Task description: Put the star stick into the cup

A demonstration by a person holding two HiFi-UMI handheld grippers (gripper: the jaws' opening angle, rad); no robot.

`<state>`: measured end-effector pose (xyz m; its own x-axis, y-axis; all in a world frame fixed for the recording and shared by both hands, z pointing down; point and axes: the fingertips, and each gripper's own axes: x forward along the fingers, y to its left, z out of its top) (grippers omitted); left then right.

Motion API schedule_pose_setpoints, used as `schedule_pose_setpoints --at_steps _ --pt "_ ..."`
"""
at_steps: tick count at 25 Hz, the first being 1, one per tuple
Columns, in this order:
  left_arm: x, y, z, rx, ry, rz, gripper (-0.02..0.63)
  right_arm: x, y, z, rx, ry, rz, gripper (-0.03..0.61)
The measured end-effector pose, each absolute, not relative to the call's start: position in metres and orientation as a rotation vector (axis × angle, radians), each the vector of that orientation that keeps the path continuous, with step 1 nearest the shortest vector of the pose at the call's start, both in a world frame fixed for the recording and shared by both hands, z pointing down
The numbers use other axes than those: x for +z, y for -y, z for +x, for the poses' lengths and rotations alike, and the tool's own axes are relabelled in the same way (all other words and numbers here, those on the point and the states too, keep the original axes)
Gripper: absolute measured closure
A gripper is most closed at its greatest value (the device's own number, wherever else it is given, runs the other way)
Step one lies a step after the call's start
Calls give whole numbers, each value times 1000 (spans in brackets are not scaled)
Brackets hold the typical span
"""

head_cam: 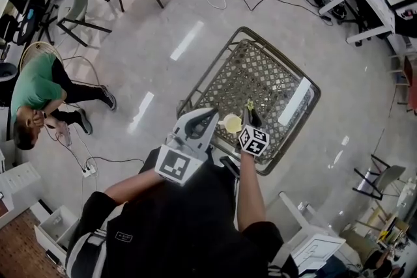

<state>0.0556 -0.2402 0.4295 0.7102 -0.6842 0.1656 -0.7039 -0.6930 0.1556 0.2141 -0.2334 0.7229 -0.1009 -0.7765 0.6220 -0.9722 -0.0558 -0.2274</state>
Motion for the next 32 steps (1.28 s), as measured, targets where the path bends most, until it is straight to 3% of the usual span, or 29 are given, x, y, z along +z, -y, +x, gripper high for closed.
schedule_pose_setpoints --at_steps 12,23,32 --pt "417 206 65 105 1142 2714 598 688 208 217 886 1999 1893 495" --pt "414 142 77 137 1199 2707 598 648 159 220 880 2098 1905 551" --pt "406 123 73 134 1218 2705 598 613 136 224 877 2133 1956 557"
